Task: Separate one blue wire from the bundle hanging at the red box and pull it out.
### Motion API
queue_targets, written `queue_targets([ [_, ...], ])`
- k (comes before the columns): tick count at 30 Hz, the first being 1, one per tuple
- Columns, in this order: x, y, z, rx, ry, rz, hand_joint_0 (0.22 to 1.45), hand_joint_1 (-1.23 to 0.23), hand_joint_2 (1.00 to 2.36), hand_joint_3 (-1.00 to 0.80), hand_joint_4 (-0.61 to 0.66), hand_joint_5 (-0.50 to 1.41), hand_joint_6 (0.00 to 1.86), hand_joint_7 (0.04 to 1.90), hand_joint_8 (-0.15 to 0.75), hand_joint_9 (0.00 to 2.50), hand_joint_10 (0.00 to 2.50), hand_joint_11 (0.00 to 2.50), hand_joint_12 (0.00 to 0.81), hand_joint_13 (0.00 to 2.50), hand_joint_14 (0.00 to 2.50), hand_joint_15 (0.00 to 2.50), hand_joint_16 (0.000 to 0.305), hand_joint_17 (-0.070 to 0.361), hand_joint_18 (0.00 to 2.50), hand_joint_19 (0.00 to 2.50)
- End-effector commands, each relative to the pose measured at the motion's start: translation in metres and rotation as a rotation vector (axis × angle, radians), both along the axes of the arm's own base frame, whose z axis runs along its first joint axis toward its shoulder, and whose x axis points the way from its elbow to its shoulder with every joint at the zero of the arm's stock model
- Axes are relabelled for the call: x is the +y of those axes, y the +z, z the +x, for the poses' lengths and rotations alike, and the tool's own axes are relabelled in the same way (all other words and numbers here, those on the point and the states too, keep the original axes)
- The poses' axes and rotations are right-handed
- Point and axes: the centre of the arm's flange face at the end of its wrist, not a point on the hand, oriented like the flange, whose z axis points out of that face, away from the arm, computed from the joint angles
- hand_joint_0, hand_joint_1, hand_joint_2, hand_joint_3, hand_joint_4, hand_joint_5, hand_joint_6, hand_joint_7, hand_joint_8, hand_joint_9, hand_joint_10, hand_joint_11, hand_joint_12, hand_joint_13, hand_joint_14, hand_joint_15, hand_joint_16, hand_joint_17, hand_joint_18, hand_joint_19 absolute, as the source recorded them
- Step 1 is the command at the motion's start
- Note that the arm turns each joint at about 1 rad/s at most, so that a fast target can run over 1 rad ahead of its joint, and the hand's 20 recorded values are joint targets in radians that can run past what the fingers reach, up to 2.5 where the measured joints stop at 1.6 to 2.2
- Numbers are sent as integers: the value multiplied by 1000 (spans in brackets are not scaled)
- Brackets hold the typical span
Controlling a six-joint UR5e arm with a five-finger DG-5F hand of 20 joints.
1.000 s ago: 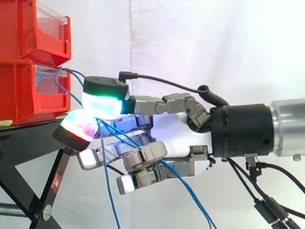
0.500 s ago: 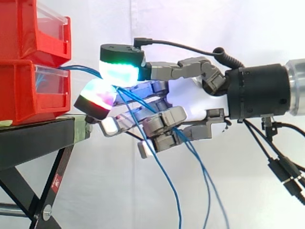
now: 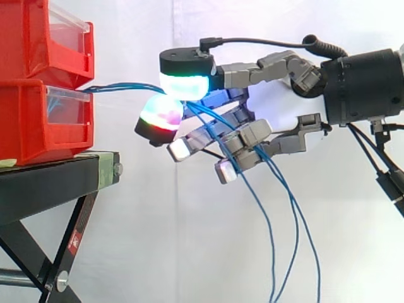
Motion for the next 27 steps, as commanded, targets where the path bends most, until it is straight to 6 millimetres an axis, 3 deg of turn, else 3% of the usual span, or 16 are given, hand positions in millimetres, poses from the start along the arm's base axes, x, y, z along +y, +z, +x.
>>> queue_targets([
  [1, -3, 7, -4, 8, -18, -39, 650, -590, 1019, -273, 223, -186, 766, 1024, 289, 797, 18, 1032, 317, 1028, 859, 1577, 51, 114, 804, 1107],
  [17, -3, 19, -7, 3, -26, -116, 647, -615, 1020, -267, 237, -188, 766, 1024, 288, 794, 17, 1042, 322, 1024, 833, 1605, 51, 114, 790, 1108],
  [27, -2, 19, -7, 6, -21, -141, 643, -729, 1018, -281, 236, -197, 789, 1009, 291, 787, 17, 1038, 326, 1017, 838, 1583, 51, 116, 772, 1099],
])
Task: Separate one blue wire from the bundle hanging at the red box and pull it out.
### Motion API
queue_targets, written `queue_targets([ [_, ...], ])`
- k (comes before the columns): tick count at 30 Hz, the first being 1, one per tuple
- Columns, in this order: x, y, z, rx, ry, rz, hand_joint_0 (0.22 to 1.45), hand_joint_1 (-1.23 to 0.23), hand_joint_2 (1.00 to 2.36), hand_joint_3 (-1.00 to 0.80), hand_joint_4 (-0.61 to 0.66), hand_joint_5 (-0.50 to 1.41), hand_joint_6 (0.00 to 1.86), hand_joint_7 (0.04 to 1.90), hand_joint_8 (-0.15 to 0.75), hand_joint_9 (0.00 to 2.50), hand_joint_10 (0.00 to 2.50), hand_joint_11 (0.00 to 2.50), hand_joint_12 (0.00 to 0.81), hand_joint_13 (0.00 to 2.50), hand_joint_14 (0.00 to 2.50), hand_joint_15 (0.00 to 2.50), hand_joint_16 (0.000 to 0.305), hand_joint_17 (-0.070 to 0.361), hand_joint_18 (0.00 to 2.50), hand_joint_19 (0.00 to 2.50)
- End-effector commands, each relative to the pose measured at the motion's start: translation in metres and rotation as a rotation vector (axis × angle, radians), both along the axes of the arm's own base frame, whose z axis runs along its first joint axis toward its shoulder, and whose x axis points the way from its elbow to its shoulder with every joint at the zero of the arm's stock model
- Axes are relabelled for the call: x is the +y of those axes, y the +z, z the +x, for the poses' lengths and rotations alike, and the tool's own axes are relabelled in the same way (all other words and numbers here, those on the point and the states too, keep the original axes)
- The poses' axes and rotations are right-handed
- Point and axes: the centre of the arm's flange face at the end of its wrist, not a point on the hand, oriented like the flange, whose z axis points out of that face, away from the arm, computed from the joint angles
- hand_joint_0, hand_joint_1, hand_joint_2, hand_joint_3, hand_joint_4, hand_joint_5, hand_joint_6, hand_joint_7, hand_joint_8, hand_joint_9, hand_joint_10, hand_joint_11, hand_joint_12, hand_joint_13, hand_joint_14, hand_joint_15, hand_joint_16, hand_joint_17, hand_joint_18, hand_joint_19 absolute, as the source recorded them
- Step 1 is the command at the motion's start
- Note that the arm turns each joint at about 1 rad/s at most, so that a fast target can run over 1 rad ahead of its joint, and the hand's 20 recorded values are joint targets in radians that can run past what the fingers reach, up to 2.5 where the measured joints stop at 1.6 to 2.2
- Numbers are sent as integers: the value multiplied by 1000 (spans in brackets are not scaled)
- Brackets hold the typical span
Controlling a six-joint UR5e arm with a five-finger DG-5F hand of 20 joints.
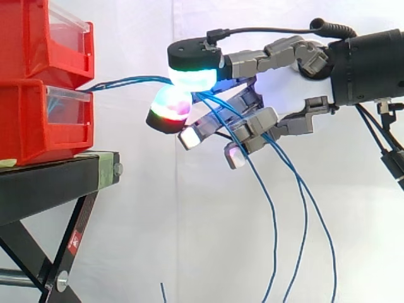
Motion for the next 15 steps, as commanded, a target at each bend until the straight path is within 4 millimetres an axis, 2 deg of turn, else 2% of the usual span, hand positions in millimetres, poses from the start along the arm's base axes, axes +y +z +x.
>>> queue_targets([
  [1, 0, 0, 0, 1, 1, -5, 643, -733, 1018, -281, 232, -198, 791, 1006, 294, 787, 17, 1037, 321, 1016, 833, 1604, 52, 116, 771, 1106],
  [8, 1, 2, 2, -10, 0, -24, 642, -734, 1018, -289, 243, -200, 795, 1010, 290, 787, 17, 1043, 319, 1014, 839, 1591, 51, 116, 769, 1108],
  [15, 0, 2, 3, -19, -7, -59, 615, -668, 1015, -320, 227, -201, 795, 996, 293, 788, 17, 1048, 325, 1010, 867, 1561, 51, 115, 763, 1109],
])
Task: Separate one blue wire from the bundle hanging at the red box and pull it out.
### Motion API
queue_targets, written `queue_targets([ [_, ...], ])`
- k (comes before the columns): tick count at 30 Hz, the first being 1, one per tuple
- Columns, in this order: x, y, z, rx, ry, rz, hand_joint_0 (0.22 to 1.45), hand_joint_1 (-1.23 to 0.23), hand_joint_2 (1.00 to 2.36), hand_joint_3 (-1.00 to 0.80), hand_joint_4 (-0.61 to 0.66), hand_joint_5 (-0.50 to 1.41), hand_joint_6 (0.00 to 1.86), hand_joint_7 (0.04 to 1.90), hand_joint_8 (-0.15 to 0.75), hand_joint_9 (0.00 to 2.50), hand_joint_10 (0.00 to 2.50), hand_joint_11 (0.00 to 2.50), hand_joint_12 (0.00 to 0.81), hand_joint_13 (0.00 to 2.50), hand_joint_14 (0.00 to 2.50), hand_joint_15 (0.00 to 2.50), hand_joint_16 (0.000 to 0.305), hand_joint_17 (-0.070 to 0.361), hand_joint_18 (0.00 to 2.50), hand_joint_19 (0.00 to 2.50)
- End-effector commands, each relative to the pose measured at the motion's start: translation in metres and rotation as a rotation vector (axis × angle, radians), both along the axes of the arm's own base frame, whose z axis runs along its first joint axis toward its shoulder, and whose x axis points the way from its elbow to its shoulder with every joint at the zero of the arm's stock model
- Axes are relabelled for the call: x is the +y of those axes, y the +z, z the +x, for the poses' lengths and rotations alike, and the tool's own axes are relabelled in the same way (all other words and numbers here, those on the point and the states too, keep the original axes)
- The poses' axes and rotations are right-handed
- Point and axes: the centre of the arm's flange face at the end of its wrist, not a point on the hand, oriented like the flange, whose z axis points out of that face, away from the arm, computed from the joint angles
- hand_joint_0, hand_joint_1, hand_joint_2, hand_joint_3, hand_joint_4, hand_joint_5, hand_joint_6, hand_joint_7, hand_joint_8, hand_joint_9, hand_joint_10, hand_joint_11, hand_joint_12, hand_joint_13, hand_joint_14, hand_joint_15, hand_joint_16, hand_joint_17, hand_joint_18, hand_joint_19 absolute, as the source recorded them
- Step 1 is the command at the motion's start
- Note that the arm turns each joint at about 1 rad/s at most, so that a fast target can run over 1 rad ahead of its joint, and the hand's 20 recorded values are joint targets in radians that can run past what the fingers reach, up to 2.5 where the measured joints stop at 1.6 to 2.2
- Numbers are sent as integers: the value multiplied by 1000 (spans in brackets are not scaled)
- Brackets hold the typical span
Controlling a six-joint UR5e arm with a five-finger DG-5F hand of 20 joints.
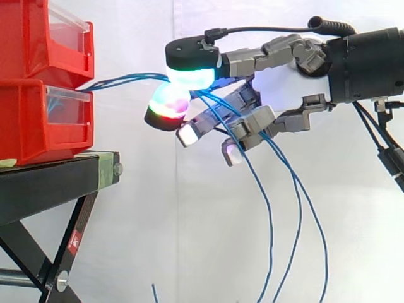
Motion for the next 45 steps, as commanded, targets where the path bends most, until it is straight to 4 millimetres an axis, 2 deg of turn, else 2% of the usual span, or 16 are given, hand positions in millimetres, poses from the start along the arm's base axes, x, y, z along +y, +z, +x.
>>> queue_targets([
  [1, 0, 1, 1, -4, -3, -18, 613, -666, 1015, -318, 228, -201, 794, 1004, 294, 789, 16, 1037, 323, 1007, 866, 1579, 52, 116, 761, 1107],
  [22, -5, 4, 2, -13, -4, -93, 618, -650, 1016, -309, 225, -202, 806, 988, 297, 791, 17, 1035, 321, 1013, 839, 1574, 51, 116, 763, 1100],
  [23, -5, 8, 1, -18, -8, -100, 617, -651, 1016, -306, 222, -203, 806, 989, 296, 791, 17, 1036, 321, 1012, 831, 1595, 52, 116, 764, 1097],
  [24, -8, 19, -2, -32, -28, -132, 617, -652, 1017, -303, 220, -203, 806, 989, 294, 789, 17, 1049, 323, 1015, 836, 1571, 51, 115, 764, 1102],
  [25, -9, 20, -3, -32, -34, -139, 617, -650, 1017, -307, 225, -203, 806, 988, 295, 790, 17, 1038, 320, 1015, 833, 1579, 51, 115, 765, 1102],
  [45, -10, 20, -4, -20, -35, -194, 587, -621, 1010, -384, 229, -202, 796, 993, 301, 783, 16, 1031, 323, 1008, 839, 1570, 52, 117, 753, 1099],
])
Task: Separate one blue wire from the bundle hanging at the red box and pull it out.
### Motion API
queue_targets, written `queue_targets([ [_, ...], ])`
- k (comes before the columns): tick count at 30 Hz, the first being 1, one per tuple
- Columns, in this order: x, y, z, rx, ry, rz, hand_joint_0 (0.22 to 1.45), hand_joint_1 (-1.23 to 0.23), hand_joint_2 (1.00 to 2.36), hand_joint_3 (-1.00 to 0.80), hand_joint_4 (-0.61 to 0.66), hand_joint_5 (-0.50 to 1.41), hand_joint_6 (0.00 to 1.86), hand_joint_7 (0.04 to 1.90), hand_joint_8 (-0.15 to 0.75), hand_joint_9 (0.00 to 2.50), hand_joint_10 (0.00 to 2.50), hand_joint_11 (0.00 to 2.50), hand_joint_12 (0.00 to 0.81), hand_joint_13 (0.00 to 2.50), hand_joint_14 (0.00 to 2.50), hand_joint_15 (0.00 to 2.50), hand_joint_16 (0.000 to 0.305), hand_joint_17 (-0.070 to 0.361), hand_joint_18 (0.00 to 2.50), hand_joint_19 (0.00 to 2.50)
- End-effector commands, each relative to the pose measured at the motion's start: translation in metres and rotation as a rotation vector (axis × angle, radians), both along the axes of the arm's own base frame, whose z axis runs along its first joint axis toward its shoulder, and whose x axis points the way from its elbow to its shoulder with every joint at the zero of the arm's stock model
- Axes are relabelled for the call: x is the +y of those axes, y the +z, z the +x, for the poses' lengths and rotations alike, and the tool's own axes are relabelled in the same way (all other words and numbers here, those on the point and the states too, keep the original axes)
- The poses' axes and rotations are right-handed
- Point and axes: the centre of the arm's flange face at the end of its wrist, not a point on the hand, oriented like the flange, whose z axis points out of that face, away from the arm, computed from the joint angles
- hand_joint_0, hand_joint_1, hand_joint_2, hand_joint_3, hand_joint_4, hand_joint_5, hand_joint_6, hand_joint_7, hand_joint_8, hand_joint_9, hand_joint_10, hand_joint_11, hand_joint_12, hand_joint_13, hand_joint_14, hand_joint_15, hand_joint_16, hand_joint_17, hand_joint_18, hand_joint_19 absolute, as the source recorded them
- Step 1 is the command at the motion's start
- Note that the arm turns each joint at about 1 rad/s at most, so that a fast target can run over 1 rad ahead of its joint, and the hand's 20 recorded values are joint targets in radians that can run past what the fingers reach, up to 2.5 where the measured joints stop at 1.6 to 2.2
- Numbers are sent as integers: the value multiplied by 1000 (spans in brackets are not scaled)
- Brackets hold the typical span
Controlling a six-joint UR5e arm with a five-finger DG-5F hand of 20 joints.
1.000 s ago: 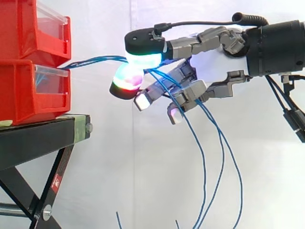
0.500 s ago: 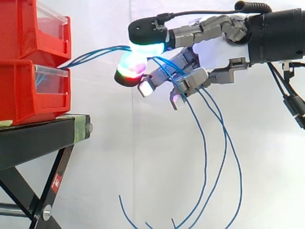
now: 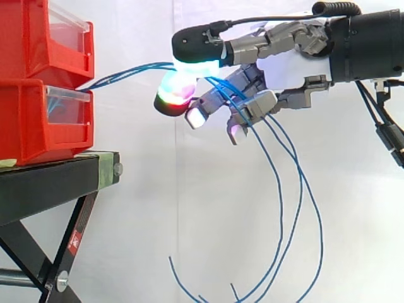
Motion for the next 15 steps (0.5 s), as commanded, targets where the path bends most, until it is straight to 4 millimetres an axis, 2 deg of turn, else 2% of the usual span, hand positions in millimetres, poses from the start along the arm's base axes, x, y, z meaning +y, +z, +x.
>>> queue_targets([
  [1, -1, 0, 0, -2, 0, 0, 581, -617, 1010, -391, 231, -202, 795, 994, 301, 782, 17, 1033, 325, 1009, 845, 1560, 52, 117, 753, 1110],
  [15, -2, 0, 0, 0, -1, 0, 562, -479, 1005, -444, 237, -192, 773, 1014, 309, 792, 17, 1032, 328, 1003, 872, 1521, 54, 121, 742, 1109],
])
